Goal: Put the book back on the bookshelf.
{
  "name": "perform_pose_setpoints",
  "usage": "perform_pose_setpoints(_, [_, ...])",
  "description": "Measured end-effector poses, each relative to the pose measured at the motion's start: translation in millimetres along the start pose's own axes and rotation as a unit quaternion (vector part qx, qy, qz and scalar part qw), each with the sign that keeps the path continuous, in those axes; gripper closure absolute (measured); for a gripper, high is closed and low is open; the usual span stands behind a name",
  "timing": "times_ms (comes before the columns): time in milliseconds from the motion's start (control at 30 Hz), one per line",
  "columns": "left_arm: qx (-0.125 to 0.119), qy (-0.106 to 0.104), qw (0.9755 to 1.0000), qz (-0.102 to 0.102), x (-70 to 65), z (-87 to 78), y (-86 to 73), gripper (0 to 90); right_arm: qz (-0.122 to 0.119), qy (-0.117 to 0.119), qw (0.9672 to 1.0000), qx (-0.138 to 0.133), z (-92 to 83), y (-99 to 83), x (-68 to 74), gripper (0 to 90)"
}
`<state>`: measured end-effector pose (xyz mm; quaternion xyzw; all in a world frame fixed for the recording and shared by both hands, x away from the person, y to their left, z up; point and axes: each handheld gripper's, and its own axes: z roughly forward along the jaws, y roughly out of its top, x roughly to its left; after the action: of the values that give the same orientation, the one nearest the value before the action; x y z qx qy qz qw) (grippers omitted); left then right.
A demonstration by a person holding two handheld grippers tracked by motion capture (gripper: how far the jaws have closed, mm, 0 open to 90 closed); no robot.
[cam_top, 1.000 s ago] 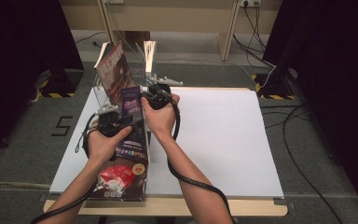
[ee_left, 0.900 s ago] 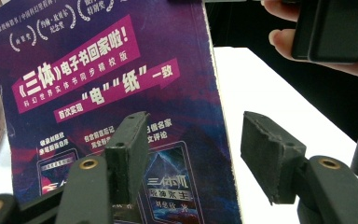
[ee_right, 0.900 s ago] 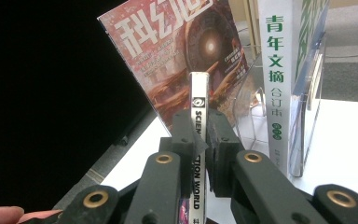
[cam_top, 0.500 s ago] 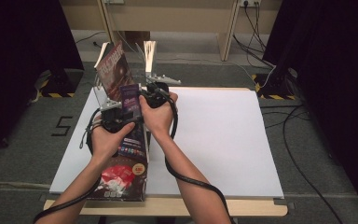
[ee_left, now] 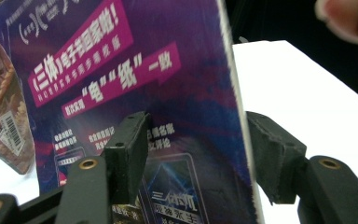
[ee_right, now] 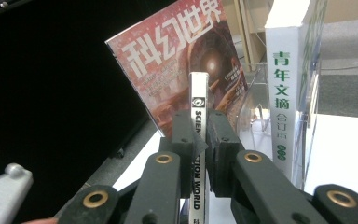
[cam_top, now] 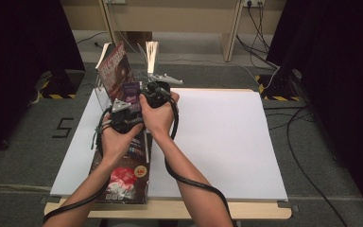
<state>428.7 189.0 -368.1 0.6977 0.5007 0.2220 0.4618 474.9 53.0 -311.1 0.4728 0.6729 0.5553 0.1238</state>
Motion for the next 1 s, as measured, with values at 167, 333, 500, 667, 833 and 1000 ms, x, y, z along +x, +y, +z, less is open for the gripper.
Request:
perform_pose_setpoints(167, [-0.005,0.003,1.0,0.006,0.2,-5.7,-0.8,48.8,-0.003,0.006,1.0,-0.004,-1.4,0.2,3.9,83.4])
perform_pose_setpoints(333, [-0.02,0.007,0.9997,-0.011,5.1,-15.8,-3.9,59.2,-0.025,0.024,0.9994,-0.008,-2.2,1.3,10.7,82.4])
perform_pose_setpoints(500, [-0.019,0.021,0.9994,-0.019,10.6,-23.8,-8.4,70.2,-0.064,0.051,0.9967,-0.004,3.6,-0.3,17.6,77.7])
perform_pose_setpoints(667, [-0.023,0.032,0.9991,-0.017,23.6,-25.4,-15.5,82.6,-0.131,0.072,0.9887,-0.016,3.8,-1.1,23.8,67.8])
perform_pose_setpoints(833, [-0.035,0.021,0.999,-0.02,29.1,-27.8,-21.2,82.8,-0.14,0.096,0.9845,-0.045,-19.0,2.7,19.1,64.2])
perform_pose_setpoints(1000, [-0.054,0.0,0.9981,-0.03,38.7,-32.1,-19.9,82.8,-0.138,0.071,0.9862,-0.058,-43.4,3.2,-3.3,63.4])
